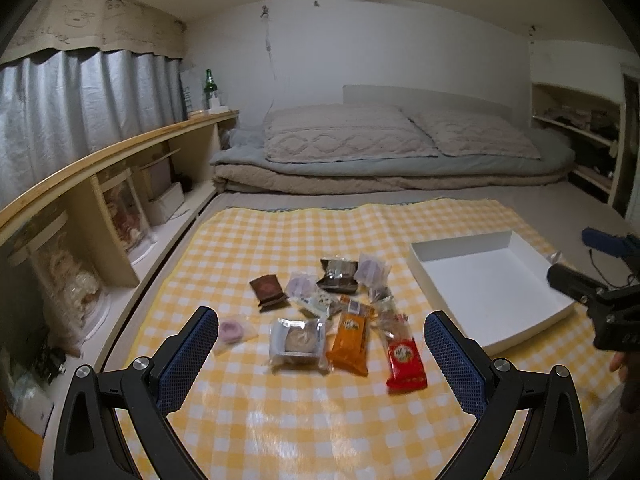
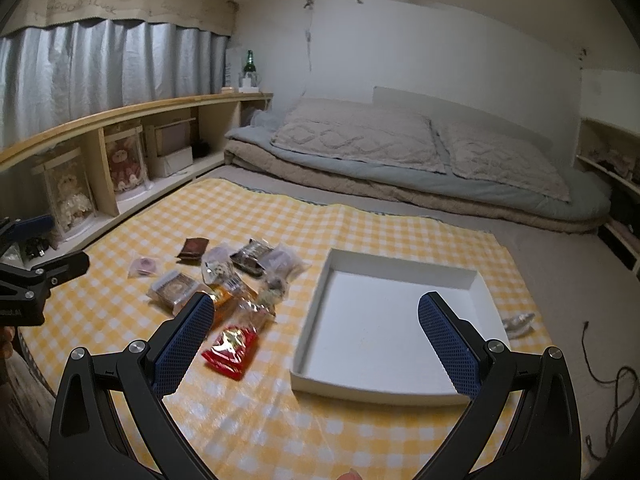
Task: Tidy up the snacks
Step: 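Grasp the red snack bag with the right tool while the left grasps the patterned cake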
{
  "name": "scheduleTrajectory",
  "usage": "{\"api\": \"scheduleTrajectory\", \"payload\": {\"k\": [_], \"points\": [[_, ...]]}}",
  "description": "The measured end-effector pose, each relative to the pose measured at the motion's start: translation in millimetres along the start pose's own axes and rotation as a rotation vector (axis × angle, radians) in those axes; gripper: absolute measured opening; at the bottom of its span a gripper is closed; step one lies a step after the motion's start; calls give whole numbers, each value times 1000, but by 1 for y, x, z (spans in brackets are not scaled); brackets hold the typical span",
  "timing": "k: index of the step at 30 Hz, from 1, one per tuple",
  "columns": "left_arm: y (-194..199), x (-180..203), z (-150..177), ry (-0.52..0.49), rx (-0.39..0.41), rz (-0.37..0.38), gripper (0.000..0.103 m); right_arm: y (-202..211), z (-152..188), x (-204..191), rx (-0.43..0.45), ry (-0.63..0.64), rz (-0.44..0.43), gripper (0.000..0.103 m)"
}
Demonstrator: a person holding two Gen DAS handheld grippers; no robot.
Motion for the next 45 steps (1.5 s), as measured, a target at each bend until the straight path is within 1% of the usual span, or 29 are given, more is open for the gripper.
{"api": "scheduleTrajectory", "payload": {"k": [3,6,9,12,14,18,20,22,24,27,30,32,33,35,37,38,39,40,43,44,45], "points": [[-21,-11,-14,3,-17,8,103,-16,-9,-8,-38,-16,-52,103],[-46,-24,-25,29,-55,23,103,-35,-14,-15,-85,-43,-94,103],[-77,-39,-30,57,-114,21,103,-63,-16,-23,-157,-72,-127,103],[-111,-47,-32,72,-181,34,103,-97,-11,-27,-246,-136,-161,103],[-134,-48,-31,76,-235,49,103,-119,-4,-29,-307,-179,-176,103],[-175,-45,-26,63,-331,77,103,-157,19,-37,-433,-226,-200,92],[-200,-44,-19,66,-399,93,103,-169,32,-42,-483,-240,-209,89],[-220,-45,-13,73,-435,94,102,-184,48,-46,-546,-268,-216,86],[-243,-45,-7,81,-493,94,102,-196,64,-51,-611,-296,-228,80],[-266,-44,1,81,-542,89,102,-205,83,-57,-689,-323,-238,76],[-288,-39,9,75,-594,97,100,-216,103,-65,-761,-307,-218,76],[-302,-33,18,76,-640,111,94,-218,108,-67,-761,-268,-180,75],[-307,-33,22,75,-653,114,92,-219,108,-68,-758,-247,-172,75],[-317,-32,29,65,-678,109,85,-221,110,-70,-757,-223,-150,75],[-321,-33,34,60,-689,98,82,-223,112,-71,-754,-196,-129,70],[-322,-35,35,64,-693,94,80,-225,111,-70,-753,-182,-115,64],[-324,-38,37,78,-698,95,80,-226,112,-69,-752,-168,-100,62],[-326,-39,39,101,-702,107,77,-228,113,-69,-749,-156,-92,62],[-324,-43,41,153,-711,128,63,-228,113,-70,-746,-136,-80,61],[-323,-44,41,165,-709,122,63,-228,113,-70,-745,-129,-79,61],[-321,-45,40,169,-708,118,62,-229,113,-73,-744,-120,-78,59]]}}
Point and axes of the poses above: each gripper's, at about its wrist camera, not at the fingertips, and y roughly against the way its jaws point, x to its right, z to its underside, the point moved 7 cm from there along -y, roughly the way its jaws point, and after that the axes turned 7 degrees about -y, right-handed, at the moved point
